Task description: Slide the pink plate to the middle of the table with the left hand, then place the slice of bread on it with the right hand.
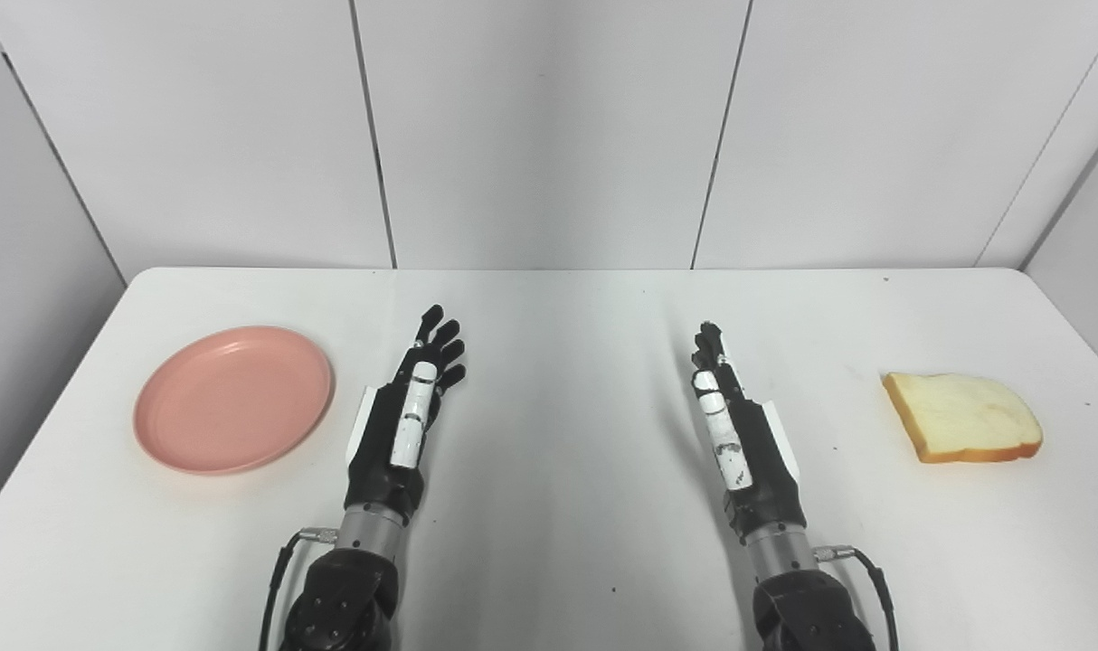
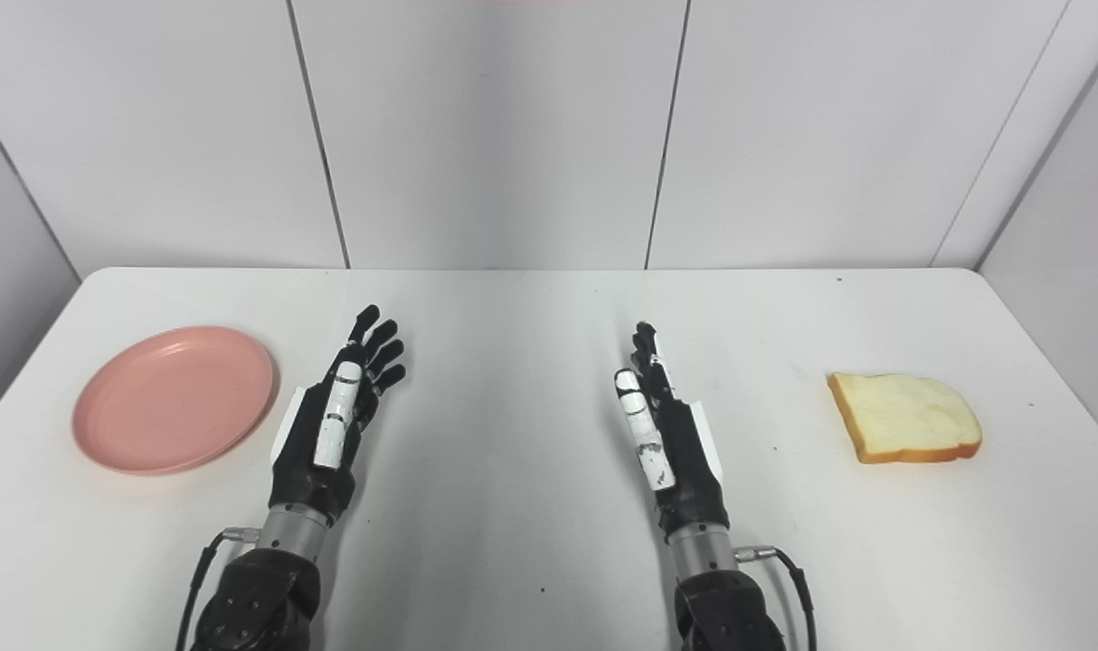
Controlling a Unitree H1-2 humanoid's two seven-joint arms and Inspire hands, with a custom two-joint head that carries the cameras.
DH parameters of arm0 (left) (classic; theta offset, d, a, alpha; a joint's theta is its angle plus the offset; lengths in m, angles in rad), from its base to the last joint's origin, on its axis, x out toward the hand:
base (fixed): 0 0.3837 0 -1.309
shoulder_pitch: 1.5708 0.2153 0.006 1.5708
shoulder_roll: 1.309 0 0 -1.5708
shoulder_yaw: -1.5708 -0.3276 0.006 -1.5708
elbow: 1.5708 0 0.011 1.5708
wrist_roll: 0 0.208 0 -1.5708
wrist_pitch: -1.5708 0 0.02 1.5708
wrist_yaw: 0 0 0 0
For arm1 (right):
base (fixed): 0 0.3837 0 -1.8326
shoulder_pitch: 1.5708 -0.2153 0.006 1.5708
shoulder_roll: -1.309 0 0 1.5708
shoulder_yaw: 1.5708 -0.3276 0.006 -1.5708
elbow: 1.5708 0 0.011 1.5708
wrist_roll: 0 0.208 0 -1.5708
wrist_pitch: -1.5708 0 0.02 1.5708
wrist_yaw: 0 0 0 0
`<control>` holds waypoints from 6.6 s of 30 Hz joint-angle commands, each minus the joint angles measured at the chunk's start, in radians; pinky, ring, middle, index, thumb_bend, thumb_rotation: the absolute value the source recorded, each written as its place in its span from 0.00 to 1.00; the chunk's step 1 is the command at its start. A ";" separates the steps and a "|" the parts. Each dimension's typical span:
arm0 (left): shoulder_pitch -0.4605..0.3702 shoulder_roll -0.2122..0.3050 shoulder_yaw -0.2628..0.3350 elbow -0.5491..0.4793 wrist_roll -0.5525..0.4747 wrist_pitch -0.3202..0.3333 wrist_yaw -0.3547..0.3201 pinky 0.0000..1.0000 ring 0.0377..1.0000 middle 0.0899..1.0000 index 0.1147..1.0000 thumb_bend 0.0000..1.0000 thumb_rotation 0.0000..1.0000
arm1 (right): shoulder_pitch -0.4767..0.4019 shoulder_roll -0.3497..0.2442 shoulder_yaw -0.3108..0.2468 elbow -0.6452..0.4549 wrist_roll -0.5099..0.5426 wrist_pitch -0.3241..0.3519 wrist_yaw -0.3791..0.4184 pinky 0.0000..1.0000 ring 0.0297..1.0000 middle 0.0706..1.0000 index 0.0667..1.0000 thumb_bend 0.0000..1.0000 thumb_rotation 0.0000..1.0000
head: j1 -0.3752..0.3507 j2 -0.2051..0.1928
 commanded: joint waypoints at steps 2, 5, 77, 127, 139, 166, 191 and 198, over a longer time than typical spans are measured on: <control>-0.032 -0.005 0.003 -0.018 -0.010 -0.035 -0.003 0.91 0.93 0.94 0.93 0.43 1.00 | -0.018 0.004 0.001 -0.015 -0.002 -0.035 -0.008 0.99 0.99 1.00 1.00 0.41 1.00 | 0.001 0.000; -0.032 -0.005 0.002 -0.018 -0.008 -0.037 -0.002 0.91 0.94 0.95 0.93 0.42 1.00 | -0.019 0.002 0.001 -0.010 -0.001 -0.041 -0.006 0.98 0.99 1.00 1.00 0.41 1.00 | 0.001 0.001; -0.266 0.021 0.042 -0.279 0.028 0.172 0.023 0.96 0.95 0.96 0.96 0.48 1.00 | -0.010 -0.033 -0.022 -0.106 0.112 0.009 0.044 1.00 1.00 1.00 1.00 0.25 1.00 | 0.387 -0.086; -0.261 0.387 0.526 -0.009 -0.282 0.146 0.086 0.94 0.93 0.93 0.91 0.46 1.00 | -0.010 -0.027 -0.017 -0.152 0.125 0.054 0.034 1.00 1.00 1.00 1.00 0.22 1.00 | 0.396 -0.095; -0.269 0.392 0.540 0.176 -0.323 0.106 0.083 0.95 0.93 0.93 0.90 0.45 1.00 | -0.005 -0.034 -0.009 -0.160 0.118 0.057 0.034 1.00 1.00 1.00 1.00 0.23 1.00 | 0.394 -0.092; -0.299 0.409 0.554 0.504 -0.374 0.029 0.083 0.96 0.93 0.93 0.92 0.37 1.00 | -0.007 -0.038 -0.010 -0.174 0.112 0.072 0.035 1.00 1.00 1.00 1.00 0.22 1.00 | 0.394 -0.075; -0.287 0.336 0.479 0.632 -0.414 0.017 -0.035 0.94 0.94 0.93 0.93 0.41 1.00 | -0.008 -0.035 -0.009 -0.183 0.085 0.099 0.020 1.00 1.00 1.00 1.00 0.27 1.00 | 0.369 -0.053; -0.235 0.285 0.388 0.527 -0.381 0.036 -0.046 0.93 0.92 0.91 0.89 0.45 1.00 | -0.010 -0.034 -0.015 -0.171 0.106 0.081 0.028 1.00 1.00 1.00 1.00 0.27 1.00 | 0.356 -0.046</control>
